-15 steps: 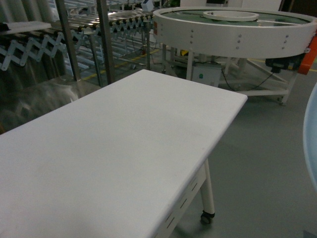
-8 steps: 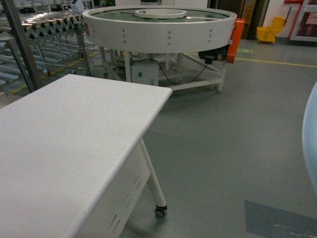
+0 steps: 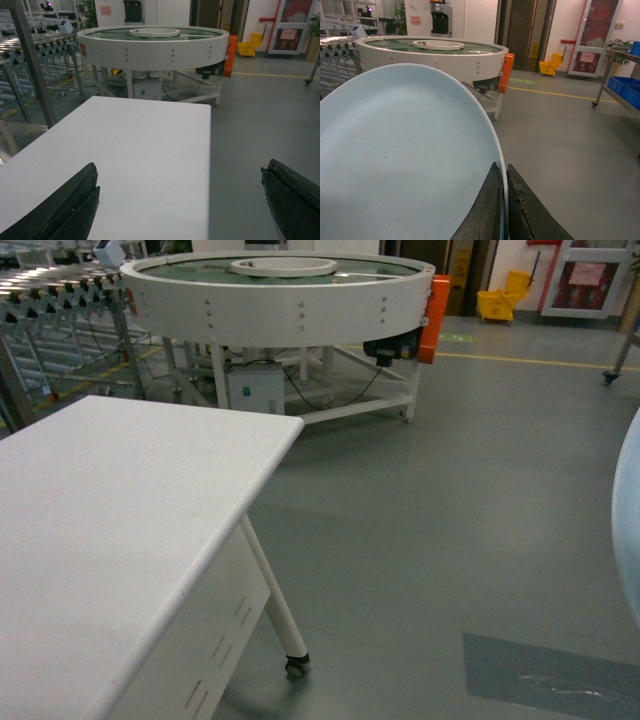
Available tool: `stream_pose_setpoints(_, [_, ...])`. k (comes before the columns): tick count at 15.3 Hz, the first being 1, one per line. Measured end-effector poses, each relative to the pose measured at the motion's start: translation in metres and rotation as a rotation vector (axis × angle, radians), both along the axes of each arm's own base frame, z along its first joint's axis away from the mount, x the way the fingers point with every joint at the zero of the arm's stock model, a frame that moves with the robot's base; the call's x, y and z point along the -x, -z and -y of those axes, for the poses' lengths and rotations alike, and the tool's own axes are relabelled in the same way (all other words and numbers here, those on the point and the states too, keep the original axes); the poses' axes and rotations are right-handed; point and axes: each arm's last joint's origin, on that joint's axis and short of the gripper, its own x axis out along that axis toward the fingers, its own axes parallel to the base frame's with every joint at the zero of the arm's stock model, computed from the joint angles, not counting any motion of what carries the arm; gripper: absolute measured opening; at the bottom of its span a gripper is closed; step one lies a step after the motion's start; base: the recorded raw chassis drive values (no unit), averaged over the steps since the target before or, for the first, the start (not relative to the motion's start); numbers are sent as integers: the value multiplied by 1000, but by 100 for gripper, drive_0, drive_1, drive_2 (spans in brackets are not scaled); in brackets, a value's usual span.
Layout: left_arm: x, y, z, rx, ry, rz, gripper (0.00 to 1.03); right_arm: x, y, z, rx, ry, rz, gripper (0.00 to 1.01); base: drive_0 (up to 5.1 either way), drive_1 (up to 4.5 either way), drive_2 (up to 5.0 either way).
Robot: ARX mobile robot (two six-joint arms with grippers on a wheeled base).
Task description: Place blue tray on left shelf second layer neatly
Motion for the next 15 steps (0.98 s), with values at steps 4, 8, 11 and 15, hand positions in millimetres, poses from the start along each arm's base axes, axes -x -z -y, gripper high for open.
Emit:
stream_pose_setpoints(4, [0,0,0,0,0,0,98,0,0,0,0,0,0,2,-155,-155,-155])
stream_pose_setpoints(8, [0,0,0,0,0,0,98,0,0,0,0,0,0,2,-166,-166,-166])
stream_pose_setpoints(11, [0,0,0,0,0,0,98,0,0,0,0,0,0,2,-189,-189,-189])
stream_pose_setpoints(15, [0,0,0,0,0,0,98,0,0,0,0,0,-1,2,-159,-118,-201])
